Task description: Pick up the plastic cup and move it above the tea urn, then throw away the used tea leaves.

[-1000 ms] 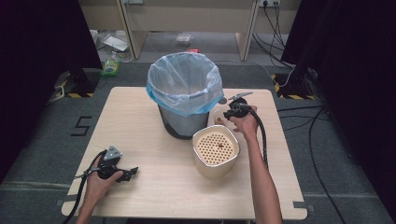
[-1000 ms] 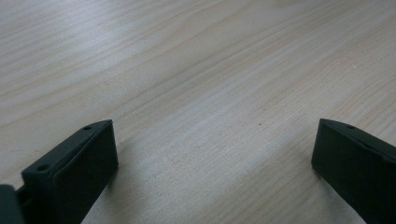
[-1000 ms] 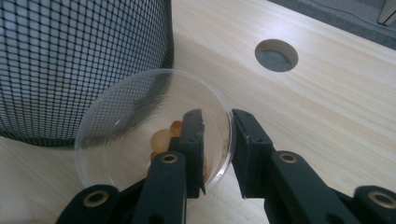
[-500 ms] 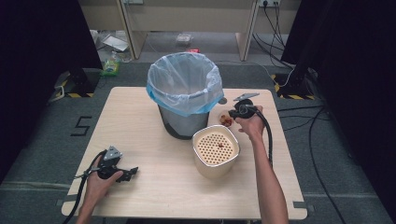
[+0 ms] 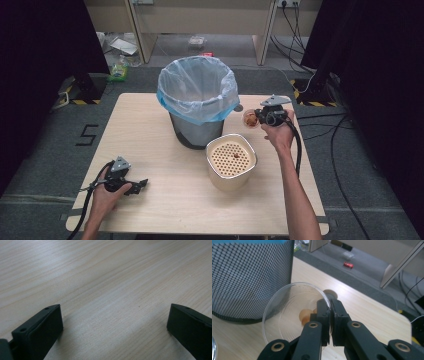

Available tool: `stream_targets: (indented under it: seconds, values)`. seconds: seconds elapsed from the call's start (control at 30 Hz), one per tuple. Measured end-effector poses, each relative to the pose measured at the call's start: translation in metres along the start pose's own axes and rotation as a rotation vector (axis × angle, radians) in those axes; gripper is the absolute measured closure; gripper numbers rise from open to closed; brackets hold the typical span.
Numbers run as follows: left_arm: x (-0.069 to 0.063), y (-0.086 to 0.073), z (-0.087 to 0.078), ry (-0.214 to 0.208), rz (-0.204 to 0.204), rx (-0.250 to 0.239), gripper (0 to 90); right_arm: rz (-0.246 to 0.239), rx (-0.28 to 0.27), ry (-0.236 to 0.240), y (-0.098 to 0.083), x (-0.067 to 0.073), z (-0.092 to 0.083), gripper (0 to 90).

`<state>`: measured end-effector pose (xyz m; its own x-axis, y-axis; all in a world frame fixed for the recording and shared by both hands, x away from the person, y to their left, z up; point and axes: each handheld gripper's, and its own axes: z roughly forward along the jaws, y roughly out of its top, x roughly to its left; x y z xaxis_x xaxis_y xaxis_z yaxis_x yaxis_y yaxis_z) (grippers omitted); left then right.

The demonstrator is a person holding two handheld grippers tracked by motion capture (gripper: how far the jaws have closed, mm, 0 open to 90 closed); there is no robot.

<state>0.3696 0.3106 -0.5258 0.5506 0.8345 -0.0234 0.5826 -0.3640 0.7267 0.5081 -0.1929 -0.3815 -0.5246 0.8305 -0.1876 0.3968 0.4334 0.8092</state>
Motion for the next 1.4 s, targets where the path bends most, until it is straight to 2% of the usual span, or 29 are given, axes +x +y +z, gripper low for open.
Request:
stream_targets:
  seconds: [0.17, 0.33, 0.67, 0.83, 1.17, 1.2, 1.27, 1.3, 1.4]
  values:
    - [0.000, 0.000, 0.000, 0.000, 0.000, 0.000, 0.0, -0.047, -0.035, -0.047, 0.002, 0.002, -0.011, 87.0]
    - [0.000, 0.000, 0.000, 0.000, 0.000, 0.000, 0.0, -0.086, -0.085, -0.070, 0.004, 0.009, -0.022, 86.9]
    - [0.000, 0.000, 0.000, 0.000, 0.000, 0.000, 0.0, -0.138, -0.134, -0.056, 0.006, 0.024, -0.044, 86.9]
    - [0.000, 0.000, 0.000, 0.000, 0.000, 0.000, 0.0, -0.163, -0.162, -0.064, 0.006, 0.030, -0.054, 86.9]
    - [0.000, 0.000, 0.000, 0.000, 0.000, 0.000, 0.0, -0.244, -0.226, -0.100, -0.004, 0.050, -0.067, 86.9]
    - [0.000, 0.000, 0.000, 0.000, 0.000, 0.000, 0.0, -0.272, -0.244, -0.108, -0.007, 0.055, -0.069, 86.8]
    - [0.000, 0.000, 0.000, 0.001, 0.001, 0.001, 0.0, -0.280, -0.250, -0.112, -0.008, 0.057, -0.070, 86.8]
    - [0.000, 0.000, 0.000, 0.000, 0.000, 0.000, 0.0, -0.310, -0.256, -0.128, -0.010, 0.063, -0.071, 86.8]
    - [0.000, 0.000, 0.000, 0.000, 0.000, 0.000, 0.0, -0.337, -0.268, -0.139, -0.013, 0.069, -0.072, 86.8]
